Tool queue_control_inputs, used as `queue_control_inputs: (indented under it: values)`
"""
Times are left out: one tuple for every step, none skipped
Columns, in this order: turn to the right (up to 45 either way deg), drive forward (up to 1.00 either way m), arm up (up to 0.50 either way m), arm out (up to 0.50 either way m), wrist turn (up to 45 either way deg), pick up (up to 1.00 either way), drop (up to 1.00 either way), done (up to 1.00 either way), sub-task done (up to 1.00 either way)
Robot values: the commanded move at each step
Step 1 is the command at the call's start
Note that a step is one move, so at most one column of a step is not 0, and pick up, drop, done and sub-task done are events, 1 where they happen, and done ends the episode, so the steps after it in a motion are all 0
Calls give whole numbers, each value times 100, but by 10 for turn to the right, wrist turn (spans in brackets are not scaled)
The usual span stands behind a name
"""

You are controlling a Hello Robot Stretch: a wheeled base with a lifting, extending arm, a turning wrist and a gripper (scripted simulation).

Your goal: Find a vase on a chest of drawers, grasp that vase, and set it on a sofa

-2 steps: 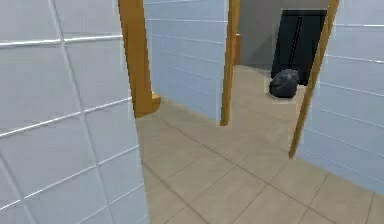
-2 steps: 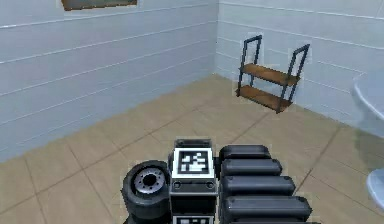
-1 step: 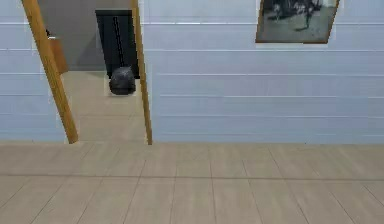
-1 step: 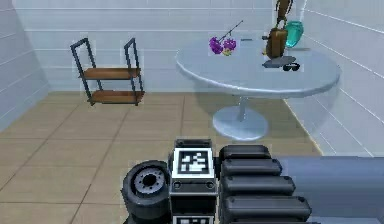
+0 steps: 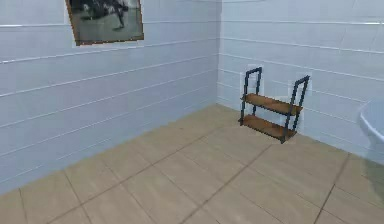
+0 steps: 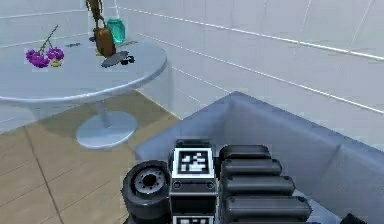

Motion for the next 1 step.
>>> queue_control_inputs:
  values:
    - [450,0,0,0,0,0,0,0,0]
